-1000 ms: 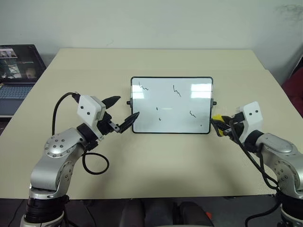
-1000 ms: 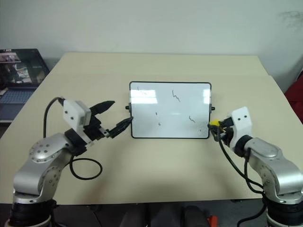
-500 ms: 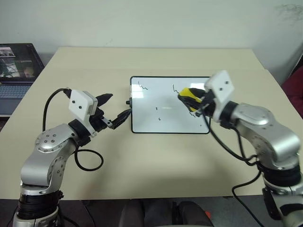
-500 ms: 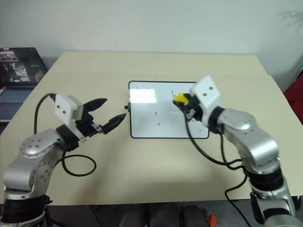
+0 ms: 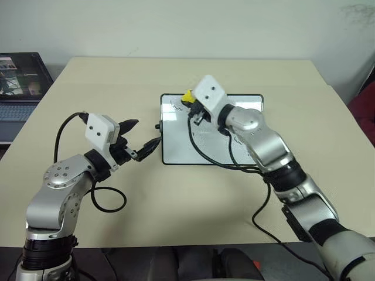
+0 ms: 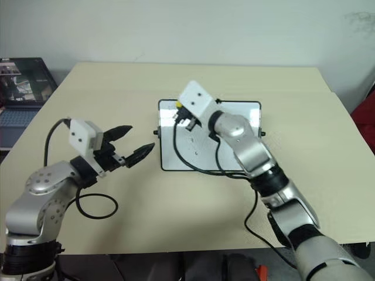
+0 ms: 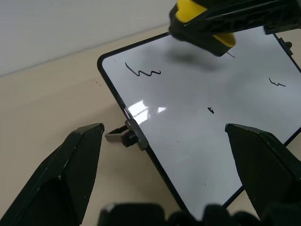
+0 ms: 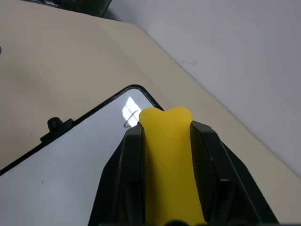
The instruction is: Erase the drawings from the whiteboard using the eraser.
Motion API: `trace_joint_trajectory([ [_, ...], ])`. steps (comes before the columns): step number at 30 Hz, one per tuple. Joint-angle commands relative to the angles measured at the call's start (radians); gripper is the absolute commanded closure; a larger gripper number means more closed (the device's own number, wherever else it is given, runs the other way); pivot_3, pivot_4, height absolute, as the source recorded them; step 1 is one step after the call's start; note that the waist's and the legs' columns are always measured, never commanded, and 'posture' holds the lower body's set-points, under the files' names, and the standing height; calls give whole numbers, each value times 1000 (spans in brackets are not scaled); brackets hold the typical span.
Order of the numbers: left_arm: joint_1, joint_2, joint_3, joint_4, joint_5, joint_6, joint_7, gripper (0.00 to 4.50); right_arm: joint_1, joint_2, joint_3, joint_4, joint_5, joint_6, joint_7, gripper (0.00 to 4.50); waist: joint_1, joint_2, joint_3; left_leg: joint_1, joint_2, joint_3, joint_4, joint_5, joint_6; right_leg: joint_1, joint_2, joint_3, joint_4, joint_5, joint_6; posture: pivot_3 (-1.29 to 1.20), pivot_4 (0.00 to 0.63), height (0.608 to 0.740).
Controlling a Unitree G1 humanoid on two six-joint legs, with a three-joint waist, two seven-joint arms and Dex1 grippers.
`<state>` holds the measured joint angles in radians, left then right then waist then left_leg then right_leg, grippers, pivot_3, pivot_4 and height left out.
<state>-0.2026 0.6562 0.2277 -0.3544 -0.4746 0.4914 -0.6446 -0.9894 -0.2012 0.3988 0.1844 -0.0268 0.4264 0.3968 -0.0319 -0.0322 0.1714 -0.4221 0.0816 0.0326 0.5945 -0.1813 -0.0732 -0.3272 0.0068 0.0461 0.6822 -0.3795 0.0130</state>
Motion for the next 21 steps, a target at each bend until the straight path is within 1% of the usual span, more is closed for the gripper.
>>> trace_joint_trajectory([
  [1,-4,17,16,-20,6,-25,-10,0,-88,51,-11,79,-32,-64,8,3503,0,0,0,0,0,0,0,0,0,0,0,0,0,0,0,0,150,740],
  [8,0,9,8,-19,14,-38,-23,0,-192,125,-14,317,-77,-149,36,3503,0,0,0,-3,1,0,0,0,0,-4,0,0,1,0,0,0,150,740],
  [15,8,1,-4,-24,21,-49,-28,0,-249,157,-22,524,-118,-237,45,3503,0,0,0,-4,1,0,0,0,0,-7,-1,1,4,0,0,0,150,740],
  [21,10,-4,-15,-26,25,-53,-29,0,-272,167,-19,616,-138,-253,84,3504,-1,-1,0,-4,1,-1,2,0,0,-8,-1,1,9,0,0,0,150,740],
])
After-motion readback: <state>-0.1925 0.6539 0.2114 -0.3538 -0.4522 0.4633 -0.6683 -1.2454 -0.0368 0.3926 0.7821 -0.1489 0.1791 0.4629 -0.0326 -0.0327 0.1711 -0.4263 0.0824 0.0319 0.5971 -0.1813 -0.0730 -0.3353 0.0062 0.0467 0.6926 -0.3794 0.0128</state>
